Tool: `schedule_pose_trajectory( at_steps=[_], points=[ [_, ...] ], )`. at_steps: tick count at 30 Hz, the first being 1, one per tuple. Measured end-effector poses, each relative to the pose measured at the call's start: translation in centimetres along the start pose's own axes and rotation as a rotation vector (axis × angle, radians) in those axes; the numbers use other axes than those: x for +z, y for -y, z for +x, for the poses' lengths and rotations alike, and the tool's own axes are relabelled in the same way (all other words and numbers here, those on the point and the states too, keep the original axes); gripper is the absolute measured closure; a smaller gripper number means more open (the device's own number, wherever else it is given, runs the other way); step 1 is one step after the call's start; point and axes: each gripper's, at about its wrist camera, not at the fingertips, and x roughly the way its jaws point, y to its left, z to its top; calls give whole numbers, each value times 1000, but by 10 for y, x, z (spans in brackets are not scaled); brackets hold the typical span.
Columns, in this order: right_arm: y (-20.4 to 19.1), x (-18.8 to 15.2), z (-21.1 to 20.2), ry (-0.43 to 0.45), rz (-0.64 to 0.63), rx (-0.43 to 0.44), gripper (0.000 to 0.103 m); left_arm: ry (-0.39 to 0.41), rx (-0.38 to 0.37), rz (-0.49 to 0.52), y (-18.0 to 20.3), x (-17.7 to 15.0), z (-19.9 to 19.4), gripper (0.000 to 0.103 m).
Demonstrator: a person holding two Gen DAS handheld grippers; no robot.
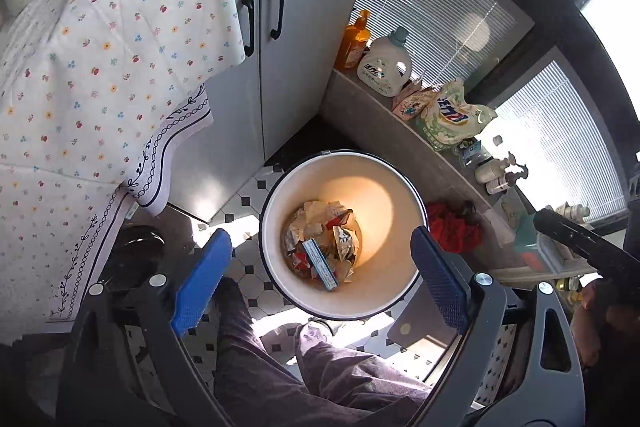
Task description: Collect trash
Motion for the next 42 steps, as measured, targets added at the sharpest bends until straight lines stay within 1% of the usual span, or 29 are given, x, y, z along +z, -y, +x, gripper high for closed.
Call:
schedule_pose_trajectory(
  at_steps=[3,7,11,15,18,22,25,28,31,34,38,42],
  points=[
    [-11,5,-1,11,-27,9,18,56,20,-27,-17,1,-25,10],
    [-31,12,-9,42,-54,19,17,120,32,-50,-37,3,-55,9],
    [-56,16,-24,98,-67,16,8,180,20,-53,-53,6,-82,8],
    [-84,13,-38,128,-74,-2,8,237,19,-40,-71,5,-111,7],
    [-104,7,-51,147,-71,-6,8,276,19,-53,-87,1,-133,6],
    [-134,-3,-69,169,-96,-9,8,337,-2,-95,-111,-11,-167,6],
    [-160,-11,-81,177,-114,-1,8,383,14,-89,-125,-22,-189,6],
    [-185,-21,-95,208,-130,13,8,414,16,-94,-140,-35,-209,6],
    [-210,-33,-107,229,-154,-6,8,438,41,-90,-153,-46,-229,6],
    [-231,-44,-119,265,-175,5,8,479,71,-89,-163,-59,-253,6],
    [-258,-56,-127,285,-201,28,8,545,99,-101,-175,-77,-287,6],
    [-279,-67,-134,313,-226,43,8,591,129,-112,-184,-94,-311,6]
  ],
)
